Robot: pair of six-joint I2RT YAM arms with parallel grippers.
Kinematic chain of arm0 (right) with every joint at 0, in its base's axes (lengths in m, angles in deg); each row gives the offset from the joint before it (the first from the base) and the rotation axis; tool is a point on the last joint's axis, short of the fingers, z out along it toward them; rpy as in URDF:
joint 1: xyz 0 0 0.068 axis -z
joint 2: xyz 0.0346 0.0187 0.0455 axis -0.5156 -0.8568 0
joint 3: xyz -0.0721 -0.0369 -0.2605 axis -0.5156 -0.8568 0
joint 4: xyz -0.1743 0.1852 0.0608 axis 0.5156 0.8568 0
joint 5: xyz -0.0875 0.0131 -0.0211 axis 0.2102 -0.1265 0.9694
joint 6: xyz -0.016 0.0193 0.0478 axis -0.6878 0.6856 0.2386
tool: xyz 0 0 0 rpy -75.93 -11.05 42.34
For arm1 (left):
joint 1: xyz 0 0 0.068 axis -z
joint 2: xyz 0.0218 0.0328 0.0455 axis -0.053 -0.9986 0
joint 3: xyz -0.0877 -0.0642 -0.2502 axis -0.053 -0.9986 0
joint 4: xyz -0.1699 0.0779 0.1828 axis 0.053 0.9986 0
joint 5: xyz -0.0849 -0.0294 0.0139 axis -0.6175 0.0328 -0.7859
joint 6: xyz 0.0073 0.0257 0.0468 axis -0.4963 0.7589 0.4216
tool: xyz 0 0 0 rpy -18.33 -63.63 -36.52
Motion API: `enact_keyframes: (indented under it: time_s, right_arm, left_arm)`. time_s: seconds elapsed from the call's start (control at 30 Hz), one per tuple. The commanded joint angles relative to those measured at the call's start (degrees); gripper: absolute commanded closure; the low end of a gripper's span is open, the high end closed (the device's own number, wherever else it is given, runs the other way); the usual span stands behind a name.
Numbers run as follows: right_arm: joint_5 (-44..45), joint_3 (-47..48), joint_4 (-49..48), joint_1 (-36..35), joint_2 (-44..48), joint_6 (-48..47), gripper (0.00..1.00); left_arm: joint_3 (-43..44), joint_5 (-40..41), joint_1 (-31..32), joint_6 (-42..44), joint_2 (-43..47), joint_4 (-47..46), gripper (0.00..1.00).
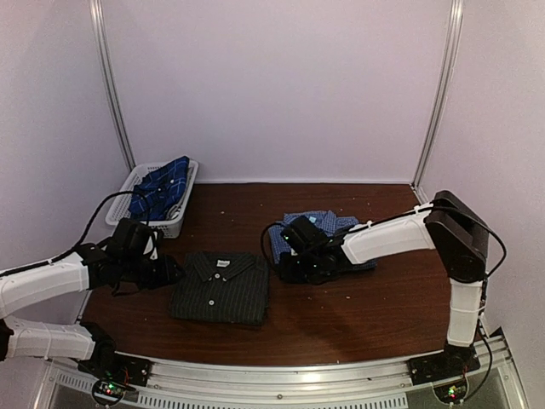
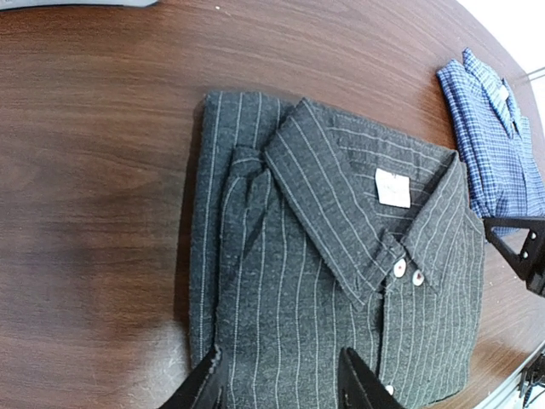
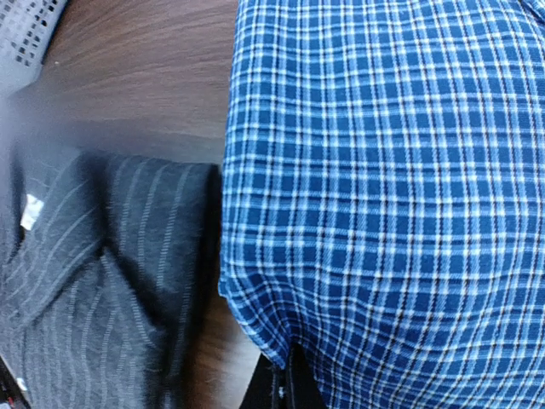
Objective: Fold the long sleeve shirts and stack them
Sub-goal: Move the square-folded shirt to the center of the board.
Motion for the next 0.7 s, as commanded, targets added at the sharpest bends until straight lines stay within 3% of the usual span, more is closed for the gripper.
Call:
enact_keyframes:
  time_s: [0.0,0.2,0.3,0.57,0.67]
  right_arm:
    - [-2.6,0.1,-7.32,-1.12,0.29,7.12,1.0]
    - [-0.86,2.79,-7.44,-1.01,-1.62,7.13,1.0]
    - [-1.05,2.97,-7.64,-0.92,-1.46,5.74,0.93]
    - [-0.18,1.58,-7.96,-2.62,4.04,2.29,0.51]
    - [-0.25,0.12,-7.72,-4.22,6.2,2.17,0.42]
  left_arm:
    - [1.04,-0.85,-0.49,1.29,-0.87,-2.84,0.54]
    - [0.78,-1.23,-0.49,1.92,-1.8,-3.09,0.55]
    - [0.44,-1.04,-0.49,2.35,-2.05,-3.1,0.53]
    - [1.67,-0.47,-1.7,4.77,-6.23,-2.68,0.45]
    - [1.9,-0.93,-3.26,5.91,-7.12,-2.86,0.44]
